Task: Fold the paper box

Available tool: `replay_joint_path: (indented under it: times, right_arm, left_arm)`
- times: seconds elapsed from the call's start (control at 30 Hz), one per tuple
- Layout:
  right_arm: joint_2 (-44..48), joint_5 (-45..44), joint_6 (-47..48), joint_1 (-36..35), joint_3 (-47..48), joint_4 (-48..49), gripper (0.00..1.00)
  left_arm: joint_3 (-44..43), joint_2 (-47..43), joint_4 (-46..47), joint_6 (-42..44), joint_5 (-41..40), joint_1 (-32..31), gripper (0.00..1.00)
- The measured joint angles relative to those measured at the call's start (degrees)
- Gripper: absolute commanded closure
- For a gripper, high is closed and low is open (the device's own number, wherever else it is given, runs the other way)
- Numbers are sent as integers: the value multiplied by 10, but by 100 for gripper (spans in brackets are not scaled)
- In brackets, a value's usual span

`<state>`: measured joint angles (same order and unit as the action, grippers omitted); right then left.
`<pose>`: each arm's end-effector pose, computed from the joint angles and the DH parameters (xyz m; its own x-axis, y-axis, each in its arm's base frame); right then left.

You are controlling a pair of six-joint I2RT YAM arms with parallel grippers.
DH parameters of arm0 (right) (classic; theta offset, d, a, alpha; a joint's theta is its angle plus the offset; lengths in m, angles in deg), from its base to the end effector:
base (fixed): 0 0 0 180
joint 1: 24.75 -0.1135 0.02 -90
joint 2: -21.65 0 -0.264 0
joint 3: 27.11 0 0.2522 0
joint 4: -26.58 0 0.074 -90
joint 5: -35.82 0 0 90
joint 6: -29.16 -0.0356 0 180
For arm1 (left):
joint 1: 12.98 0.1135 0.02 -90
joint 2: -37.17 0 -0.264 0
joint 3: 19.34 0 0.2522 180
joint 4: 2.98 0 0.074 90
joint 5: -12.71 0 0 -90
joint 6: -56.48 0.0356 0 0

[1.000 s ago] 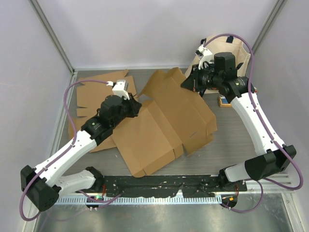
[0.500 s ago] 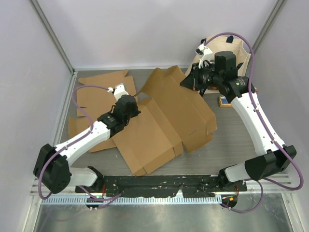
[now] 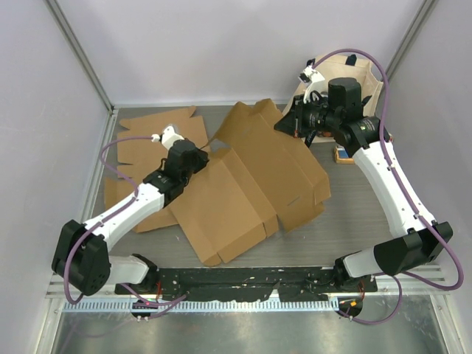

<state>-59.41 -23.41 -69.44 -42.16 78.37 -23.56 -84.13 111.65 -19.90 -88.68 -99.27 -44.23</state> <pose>0.2835 0.1080 0.4332 -0.5136 -0.0264 -0.8576 -0.6271 0.6937 0.3542 0.2579 -0.1409 0.2775 -0.3788 -0.6604 -0.6484 -0.2029 0.7428 -0.6380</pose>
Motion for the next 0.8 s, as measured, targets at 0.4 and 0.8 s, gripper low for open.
replay_joint_path:
  times: [0.4, 0.8]
  right_arm:
    - [0, 4, -6, 0, 0, 4, 99]
    - [0, 26, -19, 0, -10, 27, 99]
  left_arm:
    - [17, 22, 98, -32, 73, 20, 100]
    - [99, 46, 204, -61, 137, 5, 100]
